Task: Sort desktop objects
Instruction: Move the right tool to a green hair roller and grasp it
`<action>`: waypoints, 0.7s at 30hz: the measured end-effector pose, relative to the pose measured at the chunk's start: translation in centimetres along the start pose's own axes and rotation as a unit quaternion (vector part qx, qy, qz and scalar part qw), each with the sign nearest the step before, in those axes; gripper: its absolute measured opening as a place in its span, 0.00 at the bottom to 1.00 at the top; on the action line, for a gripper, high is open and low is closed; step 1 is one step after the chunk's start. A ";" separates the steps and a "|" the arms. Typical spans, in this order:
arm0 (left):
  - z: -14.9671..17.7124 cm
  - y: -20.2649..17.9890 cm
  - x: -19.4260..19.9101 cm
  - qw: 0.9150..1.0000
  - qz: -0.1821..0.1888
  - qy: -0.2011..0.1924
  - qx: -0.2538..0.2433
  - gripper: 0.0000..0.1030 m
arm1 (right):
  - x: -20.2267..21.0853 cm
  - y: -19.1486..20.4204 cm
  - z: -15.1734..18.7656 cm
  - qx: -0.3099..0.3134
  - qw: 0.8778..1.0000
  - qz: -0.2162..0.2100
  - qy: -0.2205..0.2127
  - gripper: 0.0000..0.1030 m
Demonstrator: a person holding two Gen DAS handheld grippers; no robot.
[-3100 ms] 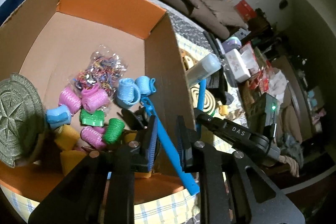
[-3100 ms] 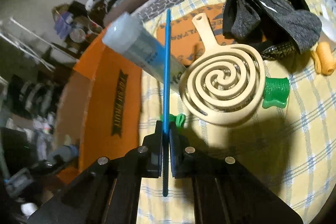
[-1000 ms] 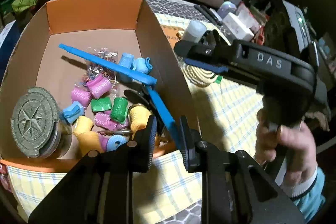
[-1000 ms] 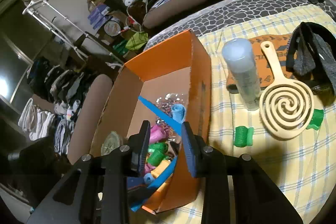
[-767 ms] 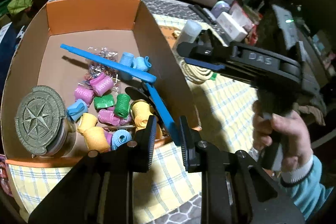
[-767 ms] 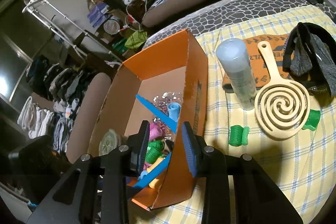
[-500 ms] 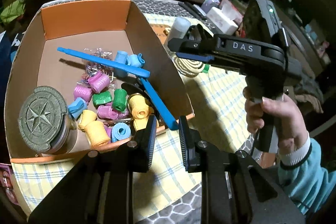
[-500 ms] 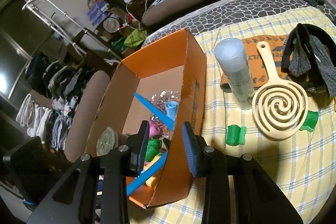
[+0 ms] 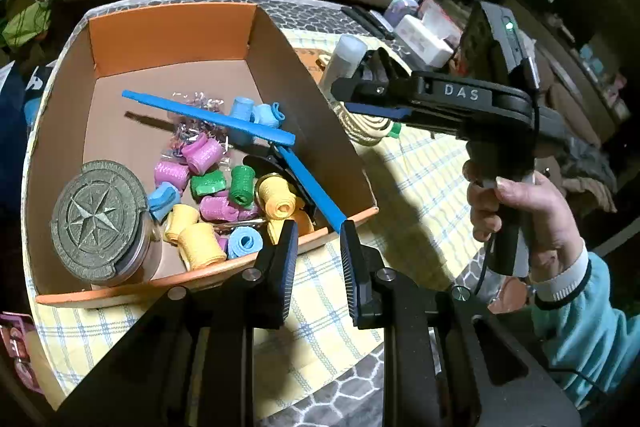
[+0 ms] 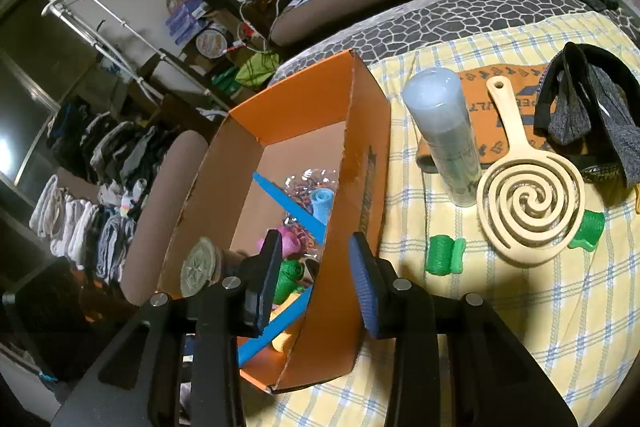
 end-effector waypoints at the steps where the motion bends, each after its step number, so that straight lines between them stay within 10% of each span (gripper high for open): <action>1: 0.1 -0.1 -0.1 1.000 0.000 0.003 -0.002 0.19 | 0.0 -0.1 0.1 0.000 1.000 0.000 0.000 0.36; 21: -0.8 1.1 -5.0 0.995 -0.097 0.020 -0.012 0.20 | 0.4 -1.0 0.0 -0.005 1.000 0.002 -0.004 0.41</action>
Point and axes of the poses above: each gripper's, at about its wrist camera, not at the fingertips, and x roughly against the way its jaws point, y to its left, z to its underside, the point moved 8 cm from there along -x, roughly the way its jaws point, and after that the axes turned 12 degrees about -y, right-handed, at the moved point
